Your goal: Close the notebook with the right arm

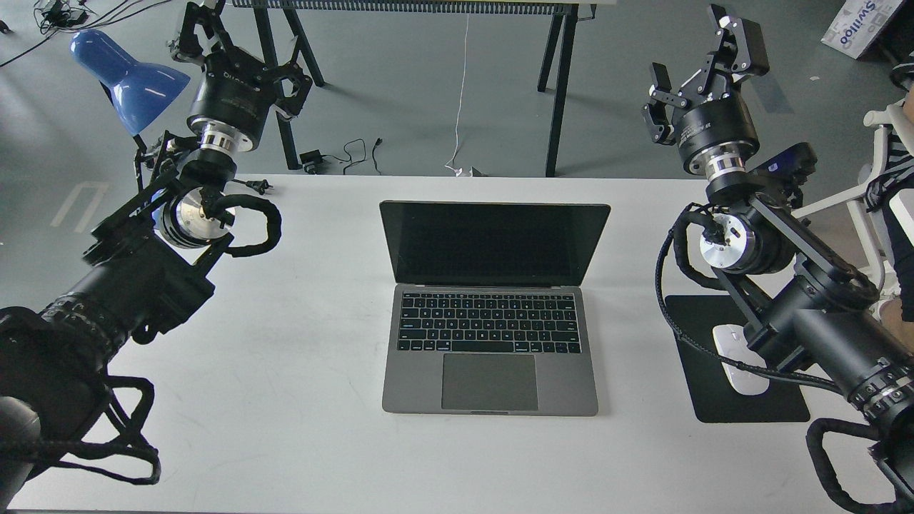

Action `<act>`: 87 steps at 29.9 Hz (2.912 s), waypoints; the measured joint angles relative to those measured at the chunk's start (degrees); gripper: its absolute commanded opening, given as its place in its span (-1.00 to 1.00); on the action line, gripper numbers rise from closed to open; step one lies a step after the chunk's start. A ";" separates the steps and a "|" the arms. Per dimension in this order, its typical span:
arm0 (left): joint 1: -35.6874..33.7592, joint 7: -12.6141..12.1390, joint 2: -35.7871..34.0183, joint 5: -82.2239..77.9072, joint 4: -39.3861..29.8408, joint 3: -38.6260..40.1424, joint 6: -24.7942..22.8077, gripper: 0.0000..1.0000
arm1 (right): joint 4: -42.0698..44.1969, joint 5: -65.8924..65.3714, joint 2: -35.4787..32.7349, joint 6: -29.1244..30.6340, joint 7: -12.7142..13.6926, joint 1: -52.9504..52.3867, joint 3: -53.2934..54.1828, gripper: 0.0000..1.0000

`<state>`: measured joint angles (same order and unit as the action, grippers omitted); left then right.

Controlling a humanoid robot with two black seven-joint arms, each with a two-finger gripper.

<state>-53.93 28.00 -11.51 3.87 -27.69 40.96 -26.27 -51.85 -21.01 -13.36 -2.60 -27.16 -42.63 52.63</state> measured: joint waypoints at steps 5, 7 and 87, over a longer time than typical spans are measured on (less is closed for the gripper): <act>-0.04 0.00 0.04 -0.25 0.00 0.00 1.52 1.00 | 0.00 0.00 0.00 0.05 0.00 -0.08 -0.07 0.98; -0.04 0.00 0.05 -0.62 -0.03 0.00 1.87 1.00 | 0.00 0.00 0.00 0.06 0.00 -0.09 -0.11 0.98; -0.04 0.00 -0.18 -0.79 -0.13 0.00 1.87 1.00 | -6.76 -6.04 -9.99 8.93 2.90 -18.28 -61.28 0.98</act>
<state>-53.97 28.00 -11.69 3.08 -27.82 40.96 -24.41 -58.61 -27.04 -23.35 6.33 -24.26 -60.91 -8.66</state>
